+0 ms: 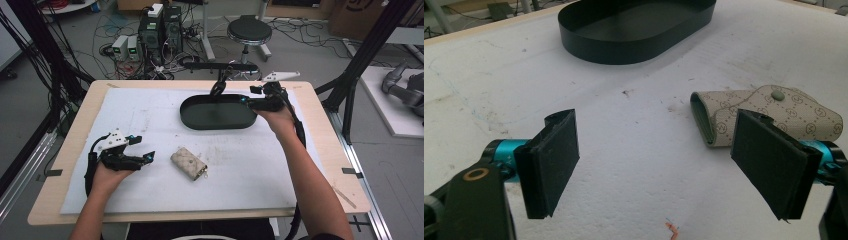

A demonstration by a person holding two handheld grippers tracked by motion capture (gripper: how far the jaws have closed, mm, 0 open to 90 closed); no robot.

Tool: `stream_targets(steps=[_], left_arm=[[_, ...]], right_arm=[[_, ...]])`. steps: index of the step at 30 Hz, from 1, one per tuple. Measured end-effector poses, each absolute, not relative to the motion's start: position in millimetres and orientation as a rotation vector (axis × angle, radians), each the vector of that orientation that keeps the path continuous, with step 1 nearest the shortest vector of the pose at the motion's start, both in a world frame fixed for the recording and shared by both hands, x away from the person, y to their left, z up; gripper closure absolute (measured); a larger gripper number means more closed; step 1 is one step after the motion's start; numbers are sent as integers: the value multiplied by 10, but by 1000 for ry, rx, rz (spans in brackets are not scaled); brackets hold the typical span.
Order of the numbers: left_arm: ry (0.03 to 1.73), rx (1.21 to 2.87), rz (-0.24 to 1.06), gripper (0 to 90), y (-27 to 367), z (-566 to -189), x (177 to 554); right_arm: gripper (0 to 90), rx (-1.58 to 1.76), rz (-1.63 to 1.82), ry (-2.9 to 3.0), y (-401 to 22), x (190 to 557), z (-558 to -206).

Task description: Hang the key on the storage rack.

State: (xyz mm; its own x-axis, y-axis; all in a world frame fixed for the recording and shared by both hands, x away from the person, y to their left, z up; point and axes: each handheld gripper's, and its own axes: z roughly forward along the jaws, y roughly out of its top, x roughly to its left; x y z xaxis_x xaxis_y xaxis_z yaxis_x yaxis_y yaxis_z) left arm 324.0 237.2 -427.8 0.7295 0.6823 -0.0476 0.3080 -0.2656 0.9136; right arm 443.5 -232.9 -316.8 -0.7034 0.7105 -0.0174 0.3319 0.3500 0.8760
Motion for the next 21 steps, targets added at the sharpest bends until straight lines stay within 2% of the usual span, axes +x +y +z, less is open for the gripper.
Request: stream_targets(steps=[2, 5, 6, 7, 12, 21], left_arm=[[769, 1864, 438, 194, 2371, -4277, 3239], [772, 1871, 436, 194, 2366, -4281, 3241], [774, 1873, 434, 194, 2365, -4282, 3241], [775, 1872, 433, 194, 2364, -4285, 3242], [773, 1872, 434, 194, 2364, -4291, 3239], [774, 1875, 429, 194, 2357, -4304, 3237]], right_arm=[[372, 940, 1268, 2293, -2348, 4391, -3198], [390, 884, 1290, 2323, -2375, 4279, -3260], [367, 871, 1289, 2335, -2381, 4245, -3279], [300, 877, 1265, 2347, -2380, 4219, -3295], [237, 866, 1310, 2333, -2458, 4081, -3395], [207, 907, 1379, 2305, -2647, 3831, -3649]])
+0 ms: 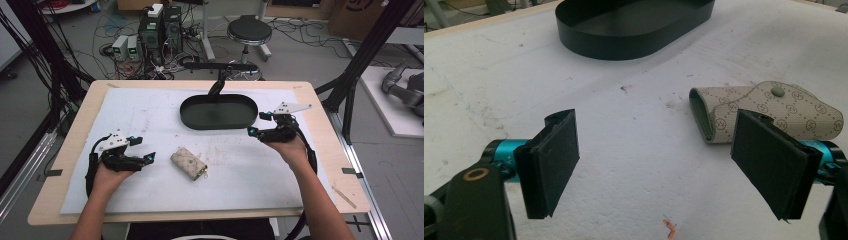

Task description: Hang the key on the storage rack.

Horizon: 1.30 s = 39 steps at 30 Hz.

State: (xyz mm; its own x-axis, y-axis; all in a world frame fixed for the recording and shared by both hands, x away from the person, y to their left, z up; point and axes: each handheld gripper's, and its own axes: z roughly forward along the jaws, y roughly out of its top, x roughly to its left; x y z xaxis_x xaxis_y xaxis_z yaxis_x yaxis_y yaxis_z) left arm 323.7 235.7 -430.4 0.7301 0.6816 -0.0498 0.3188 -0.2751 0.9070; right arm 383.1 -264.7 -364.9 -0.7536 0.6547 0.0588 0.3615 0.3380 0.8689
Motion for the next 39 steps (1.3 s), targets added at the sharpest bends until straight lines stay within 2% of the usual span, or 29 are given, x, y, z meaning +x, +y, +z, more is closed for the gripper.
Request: stream_targets(steps=[14, 39], left_arm=[[765, 1868, 420, 194, 2354, -4314, 3240], [747, 1871, 420, 194, 2336, -4302, 3243]], right_arm=[[197, 938, 1425, 2278, -2729, 3475, -4130], [197, 995, 1426, 2204, -2787, 3466, -4179]])
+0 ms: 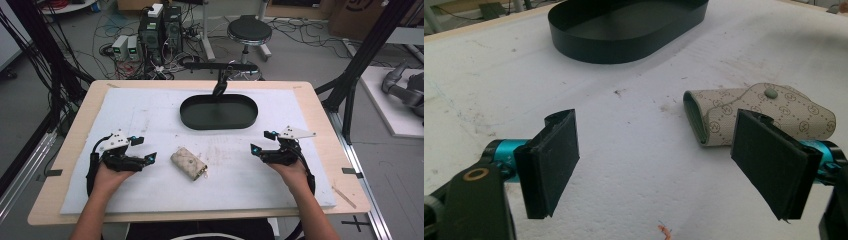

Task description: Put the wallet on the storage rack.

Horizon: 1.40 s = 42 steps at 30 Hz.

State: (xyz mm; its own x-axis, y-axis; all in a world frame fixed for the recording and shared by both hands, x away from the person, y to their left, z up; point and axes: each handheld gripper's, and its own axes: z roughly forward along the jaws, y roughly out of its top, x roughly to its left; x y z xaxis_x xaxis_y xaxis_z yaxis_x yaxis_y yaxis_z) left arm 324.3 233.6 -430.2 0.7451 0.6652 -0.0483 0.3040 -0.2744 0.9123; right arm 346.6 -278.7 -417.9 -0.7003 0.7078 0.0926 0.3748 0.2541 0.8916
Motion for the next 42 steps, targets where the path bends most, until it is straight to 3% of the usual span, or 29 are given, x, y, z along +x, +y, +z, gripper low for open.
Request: stream_targets(steps=[21, 42], left_arm=[[763, 1874, 443, 194, 2408, -4275, 3190], [820, 1838, 494, 194, 2679, -4230, 3071]], right_arm=[[197, 982, 1434, 2230, -2598, 3434, -4165], [197, 865, 1353, 2477, -1515, 3435, -4287]])
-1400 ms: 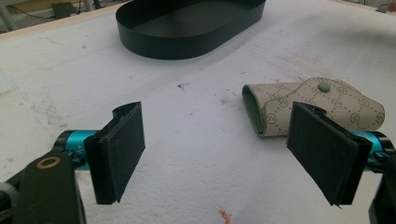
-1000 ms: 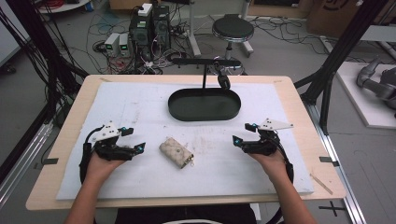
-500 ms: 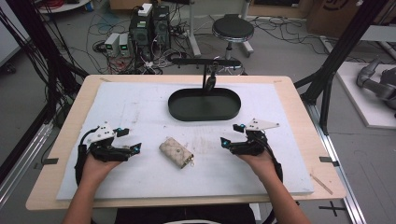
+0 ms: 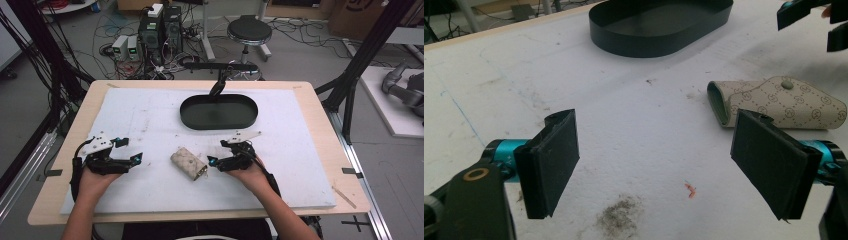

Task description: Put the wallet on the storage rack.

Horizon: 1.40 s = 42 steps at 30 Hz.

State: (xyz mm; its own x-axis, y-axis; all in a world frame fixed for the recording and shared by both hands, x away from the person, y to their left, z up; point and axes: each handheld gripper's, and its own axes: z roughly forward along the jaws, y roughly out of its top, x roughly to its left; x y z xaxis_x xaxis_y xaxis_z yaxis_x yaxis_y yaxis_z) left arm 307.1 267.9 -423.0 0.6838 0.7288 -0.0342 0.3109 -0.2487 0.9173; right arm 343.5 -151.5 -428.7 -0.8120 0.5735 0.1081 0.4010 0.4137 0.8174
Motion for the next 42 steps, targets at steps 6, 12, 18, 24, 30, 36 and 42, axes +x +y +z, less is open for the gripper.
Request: stream_targets(steps=[6, 12, 18, 24, 30, 36, 42], left_arm=[[820, 1830, 499, 194, 2697, -4221, 3064], [818, 1832, 498, 194, 2686, -4221, 3060], [817, 1838, 498, 193, 2686, -4223, 3058], [818, 1838, 497, 194, 2684, -4229, 3058], [821, 1838, 494, 194, 2686, -4234, 3052], [820, 1844, 495, 194, 2680, -4236, 3048], [821, 1844, 497, 194, 2678, -4234, 3043]], right_arm=[[197, 834, 1342, 2521, -1277, 3408, -4337], [196, 831, 1346, 2547, -1154, 3381, -4381], [196, 826, 1354, 2569, -1066, 3350, -4413], [193, 814, 1306, 2622, -939, 3315, -4485], [193, 769, 1164, 2659, -813, 3274, -4515], [193, 745, 1095, 2662, -762, 3248, -4523], [327, 718, 1078, 2650, -782, 3232, -4510]])
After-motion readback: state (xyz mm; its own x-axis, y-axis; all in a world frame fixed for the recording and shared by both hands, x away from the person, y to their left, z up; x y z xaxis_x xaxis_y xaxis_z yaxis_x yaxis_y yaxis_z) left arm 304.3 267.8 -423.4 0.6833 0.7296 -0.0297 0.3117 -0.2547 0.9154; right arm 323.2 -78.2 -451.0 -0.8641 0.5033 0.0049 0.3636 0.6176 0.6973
